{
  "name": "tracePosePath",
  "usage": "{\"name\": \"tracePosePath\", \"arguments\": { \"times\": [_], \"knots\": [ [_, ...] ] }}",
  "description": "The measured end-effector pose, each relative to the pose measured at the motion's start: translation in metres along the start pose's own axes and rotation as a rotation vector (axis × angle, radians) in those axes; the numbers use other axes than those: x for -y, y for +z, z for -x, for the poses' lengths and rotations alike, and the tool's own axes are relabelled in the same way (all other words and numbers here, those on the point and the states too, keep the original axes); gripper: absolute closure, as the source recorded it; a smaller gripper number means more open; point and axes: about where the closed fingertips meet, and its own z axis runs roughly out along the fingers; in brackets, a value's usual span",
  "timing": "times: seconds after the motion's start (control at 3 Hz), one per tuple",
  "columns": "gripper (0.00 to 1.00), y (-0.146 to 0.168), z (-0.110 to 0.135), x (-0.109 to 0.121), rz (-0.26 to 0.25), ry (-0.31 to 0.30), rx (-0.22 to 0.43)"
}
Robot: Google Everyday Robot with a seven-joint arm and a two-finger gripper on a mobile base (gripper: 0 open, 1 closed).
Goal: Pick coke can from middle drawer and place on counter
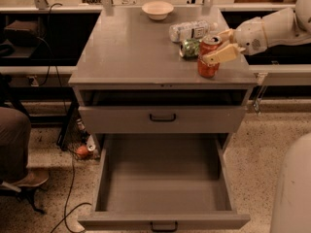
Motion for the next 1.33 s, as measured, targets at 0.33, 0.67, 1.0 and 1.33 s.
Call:
{"name": "tracePosePath", "arguments": {
  "times": [0.33, 0.67, 1.0, 1.33],
  "knots": [
    [1.00, 0.006, -0.006, 0.009, 0.004, 0.044, 0.002],
    [0.78, 0.008, -0.011, 0.018, -0.010, 0.084, 0.028],
    [0.55, 0.008, -0.014, 0.022, -0.014, 0.103, 0.043],
    [0.31, 0.004, -0.016, 0.022, -0.019, 0.111, 0.065]
  ]
}}
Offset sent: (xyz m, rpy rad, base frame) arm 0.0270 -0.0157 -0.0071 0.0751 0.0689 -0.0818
